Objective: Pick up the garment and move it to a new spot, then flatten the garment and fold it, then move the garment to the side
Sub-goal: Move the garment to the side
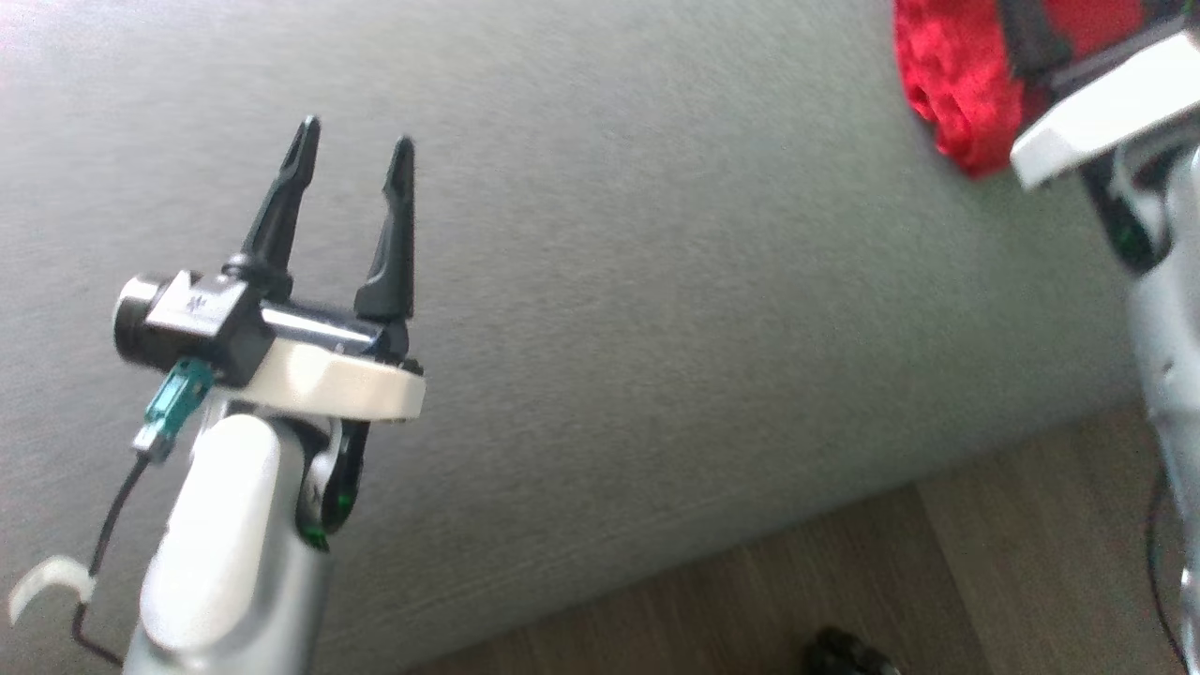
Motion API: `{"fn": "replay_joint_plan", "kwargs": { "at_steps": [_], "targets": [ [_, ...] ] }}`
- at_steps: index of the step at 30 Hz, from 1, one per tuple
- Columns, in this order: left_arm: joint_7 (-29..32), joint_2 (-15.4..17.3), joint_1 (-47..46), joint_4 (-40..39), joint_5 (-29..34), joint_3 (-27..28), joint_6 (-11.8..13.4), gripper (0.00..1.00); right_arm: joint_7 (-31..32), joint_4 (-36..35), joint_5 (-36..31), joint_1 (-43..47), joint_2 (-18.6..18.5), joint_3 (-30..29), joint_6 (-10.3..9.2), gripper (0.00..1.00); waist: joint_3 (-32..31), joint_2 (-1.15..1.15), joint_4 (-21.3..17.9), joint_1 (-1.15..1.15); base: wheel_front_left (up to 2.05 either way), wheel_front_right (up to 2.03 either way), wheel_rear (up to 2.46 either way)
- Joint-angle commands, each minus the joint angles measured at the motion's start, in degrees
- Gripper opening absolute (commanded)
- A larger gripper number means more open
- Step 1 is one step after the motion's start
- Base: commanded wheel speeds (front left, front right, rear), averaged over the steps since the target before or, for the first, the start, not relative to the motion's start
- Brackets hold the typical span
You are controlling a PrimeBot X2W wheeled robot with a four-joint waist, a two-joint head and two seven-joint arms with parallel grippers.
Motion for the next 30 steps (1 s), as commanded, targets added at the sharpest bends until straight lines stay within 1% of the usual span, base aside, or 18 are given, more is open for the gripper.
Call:
{"fn": "replay_joint_plan", "kwargs": {
  "at_steps": [1,2,3,4,5,8,10,12,14,16,19,21,24,27,30],
  "targets": [
    [-0.61,-0.41,0.98,-2.25,-0.72,2.78,0.65,1.00,0.34,-3.78,0.04,3.58,-0.32,0.19,-0.02,1.00,-7.09,0.00,7.13,0.00,0.00,0.00,0.00],
    [-0.61,-0.41,0.98,-2.25,-0.72,2.78,0.65,1.00,0.34,-3.78,0.04,3.58,-0.32,0.19,-0.02,1.00,-7.09,0.00,7.13,0.00,0.00,0.00,0.00],
    [-0.63,-1.35,2.94,-2.97,-1.28,3.95,1.08,1.00,0.70,-5.40,0.62,7.39,0.32,-0.21,-0.02,1.00,-9.26,0.00,9.43,0.00,0.00,0.00,0.00],
    [-0.63,-1.78,4.07,-3.20,-1.53,4.56,1.30,1.00,0.77,-6.16,0.86,9.34,0.78,-0.64,-0.02,1.00,-10.39,0.00,10.50,0.00,0.00,0.00,0.00],
    [-0.63,-1.78,4.07,-3.20,-1.53,4.56,1.30,1.00,0.77,-6.16,0.86,9.34,0.78,-0.64,-0.02,1.00,-10.39,0.00,10.50,0.00,0.00,0.00,0.00],
    [-0.64,-2.85,7.68,-3.81,-2.26,6.17,1.77,1.00,0.61,-8.27,1.37,15.08,2.51,-2.42,-0.02,1.00,-13.29,0.00,13.36,0.00,0.00,0.00,0.00],
    [-0.64,-3.31,9.84,-4.77,-2.23,7.39,2.15,1.00,0.06,-9.81,1.31,18.71,4.29,-4.59,-0.02,1.00,-14.84,0.00,14.79,0.00,0.00,0.00,0.00],
    [-0.64,-3.71,12.41,-5.70,-2.98,9.16,2.82,1.00,-0.75,-11.26,-0.38,22.39,6.46,-7.66,-0.02,1.00,-16.30,0.00,15.87,0.00,0.00,0.00,0.00],
    [-0.65,-3.95,14.79,-6.08,-4.18,10.08,2.55,1.00,-1.38,-12.61,-2.04,26.30,9.56,-11.57,-0.02,1.00,-17.52,0.00,17.09,0.00,0.00,0.00,0.00],
    [-0.65,-4.05,16.41,-6.01,-4.23,10.39,2.02,1.00,-1.85,-14.17,-3.54,29.80,12.18,-15.54,-0.02,1.00,-18.21,0.00,18.25,0.00,0.00,0.00,0.00],
    [-0.65,-4.10,18.49,-5.42,-5.59,9.54,1.75,1.00,-2.34,-16.70,-4.79,35.34,14.77,-21.06,-0.02,1.00,-19.57,0.00,19.87,0.00,0.00,0.00,0.00],
    [-0.65,-4.11,19.48,-4.76,-5.76,9.09,1.83,1.00,-2.43,-17.84,-4.27,37.23,15.08,-22.62,-0.02,1.00,-20.27,0.00,20.17,0.00,0.00,0.00,0.00],
    [-0.65,-4.11,20.72,-3.65,-6.03,8.73,2.06,1.00,-2.46,-19.75,-0.85,39.39,15.14,-23.19,-0.02,1.00,-21.09,0.00,20.04,0.00,0.00,0.00,0.00],
    [-0.65,-4.12,21.53,-2.43,-7.70,9.21,2.88,1.00,-2.47,-21.27,0.64,41.36,15.16,-22.69,-0.02,1.00,-21.74,0.00,19.58,0.00,0.00,0.00,0.00],
    [-0.65,-4.12,21.89,-1.53,-8.35,9.19,2.88,1.00,-2.48,-22.51,1.42,43.03,15.16,-21.94,-0.02,1.00,-22.07,0.00,19.22,0.00,0.00,0.00,0.00]
  ]
}}
